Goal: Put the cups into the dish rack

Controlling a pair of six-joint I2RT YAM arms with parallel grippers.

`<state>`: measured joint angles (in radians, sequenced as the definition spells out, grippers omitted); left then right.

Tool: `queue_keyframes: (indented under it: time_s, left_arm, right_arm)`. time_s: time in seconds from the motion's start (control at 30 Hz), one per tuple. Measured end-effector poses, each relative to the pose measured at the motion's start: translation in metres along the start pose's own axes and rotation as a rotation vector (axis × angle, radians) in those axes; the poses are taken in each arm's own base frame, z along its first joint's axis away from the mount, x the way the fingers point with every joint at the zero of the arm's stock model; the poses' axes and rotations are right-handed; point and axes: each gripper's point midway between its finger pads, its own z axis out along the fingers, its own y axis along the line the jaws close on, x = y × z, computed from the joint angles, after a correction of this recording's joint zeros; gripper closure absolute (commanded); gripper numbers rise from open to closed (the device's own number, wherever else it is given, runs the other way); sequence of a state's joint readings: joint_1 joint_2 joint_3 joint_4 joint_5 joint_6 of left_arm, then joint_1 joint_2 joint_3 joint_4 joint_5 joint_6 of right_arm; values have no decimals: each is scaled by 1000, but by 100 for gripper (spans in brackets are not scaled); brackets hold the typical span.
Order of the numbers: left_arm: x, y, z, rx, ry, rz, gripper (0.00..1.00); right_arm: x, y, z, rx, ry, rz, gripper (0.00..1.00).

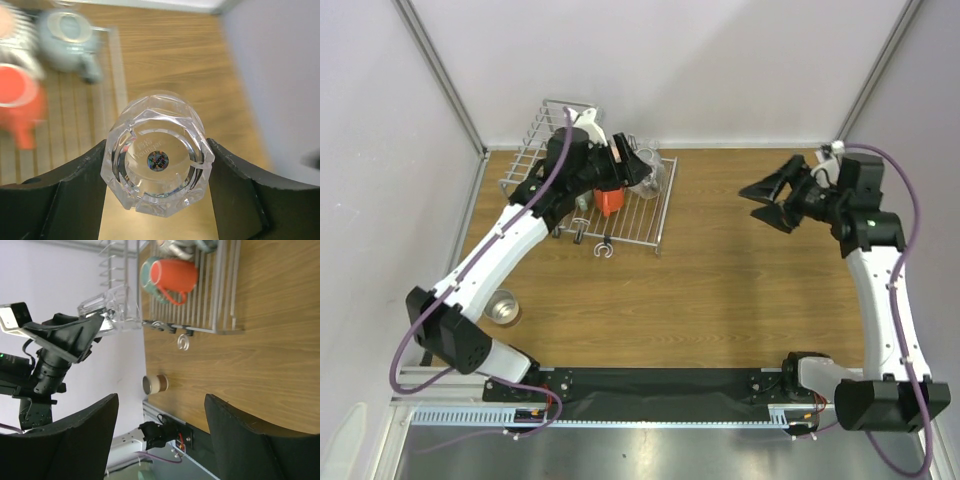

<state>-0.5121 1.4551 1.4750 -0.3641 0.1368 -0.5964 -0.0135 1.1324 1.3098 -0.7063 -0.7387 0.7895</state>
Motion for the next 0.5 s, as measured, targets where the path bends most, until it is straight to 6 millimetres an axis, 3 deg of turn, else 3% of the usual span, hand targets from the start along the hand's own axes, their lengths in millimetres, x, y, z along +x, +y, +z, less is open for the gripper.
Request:
queue_keyframes:
  time_s: [0.1, 0.23, 0.5]
  left_arm:
    - [10, 32, 16, -118, 23, 123, 100]
    - [30, 72, 36, -251, 88, 265, 100]
    - [57, 109, 63, -336, 180, 394, 100]
  right_arm:
    - [-2, -12, -17, 59, -30, 12, 25]
    - [-2, -10, -30, 91, -35, -14, 25]
    - [-3, -3, -48, 121, -68, -45, 26]
